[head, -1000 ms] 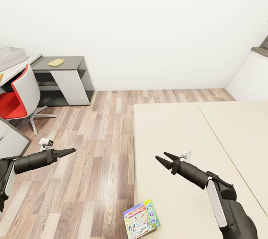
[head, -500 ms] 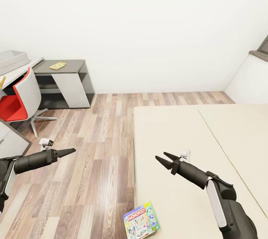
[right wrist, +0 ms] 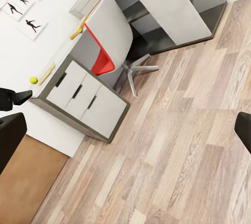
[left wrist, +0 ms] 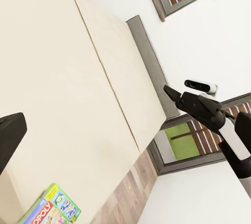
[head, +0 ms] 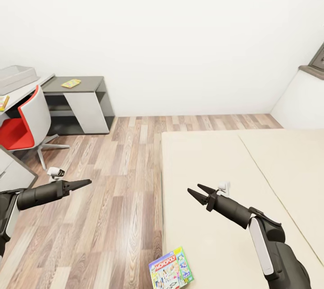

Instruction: Put all the toys in the child's room - the three board games (two on the bed and one on the table), the two jigsaw puzzles on the table, and the tennis ball on the table - inside the toy box on the table in the child's room.

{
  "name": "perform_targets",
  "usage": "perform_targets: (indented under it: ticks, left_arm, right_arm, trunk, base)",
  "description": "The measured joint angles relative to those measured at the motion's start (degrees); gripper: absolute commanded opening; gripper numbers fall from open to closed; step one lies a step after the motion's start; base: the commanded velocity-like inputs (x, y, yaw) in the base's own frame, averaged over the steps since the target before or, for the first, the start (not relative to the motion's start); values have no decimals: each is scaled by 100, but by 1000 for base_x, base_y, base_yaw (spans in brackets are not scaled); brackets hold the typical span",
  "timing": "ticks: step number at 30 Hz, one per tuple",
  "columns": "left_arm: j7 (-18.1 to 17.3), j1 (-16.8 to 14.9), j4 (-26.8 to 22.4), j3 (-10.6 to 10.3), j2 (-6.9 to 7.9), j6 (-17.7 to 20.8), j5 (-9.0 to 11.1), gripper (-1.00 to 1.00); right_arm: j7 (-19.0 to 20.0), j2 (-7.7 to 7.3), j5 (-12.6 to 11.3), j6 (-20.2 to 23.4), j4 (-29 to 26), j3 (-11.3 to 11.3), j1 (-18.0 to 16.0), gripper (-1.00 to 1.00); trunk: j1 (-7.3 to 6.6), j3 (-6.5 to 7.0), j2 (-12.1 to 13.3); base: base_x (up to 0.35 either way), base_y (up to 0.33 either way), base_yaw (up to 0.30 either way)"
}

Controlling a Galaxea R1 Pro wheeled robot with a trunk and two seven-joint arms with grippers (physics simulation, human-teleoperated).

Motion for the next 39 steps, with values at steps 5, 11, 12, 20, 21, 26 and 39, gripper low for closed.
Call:
perform_targets:
  ticks: [5,11,12,20,21,26,39]
  left_arm:
    - [0,0,-2,-2,-1,2,5,100]
    - [0,0,-1,3,-1,2,5,100]
    - [0,0,-2,3,-1,2,5,100]
    - [0,0,-4,13,2,3,5,100]
    - [0,0,-4,16,1,3,5,100]
    - [0,0,-3,24,4,3,5,100]
    - [0,0,-3,25,1,3,4,100]
  right_arm:
    - [-1,-2,4,1,32,0,0,100]
    - [-6,8,15,-5,102,0,0,100]
    - [-6,7,16,-6,108,1,0,100]
    - [-6,12,17,-6,118,2,0,100]
    - [-6,9,18,-6,118,2,0,100]
    - [-7,16,20,-6,118,3,0,100]
    - [-4,6,18,-6,118,2,0,100]
  trunk:
    - [0,48,0]
    - [0,105,0]
    - [0,114,0]
    - [0,190,0]
    - [0,200,0]
    - [0,248,0]
    - [0,371,1]
  base:
    - [0,0,0]
    - [0,0,0]
    - [0,0,0]
    - [0,0,0]
    - [0,0,0]
    - [0,0,0]
    - [0,0,0]
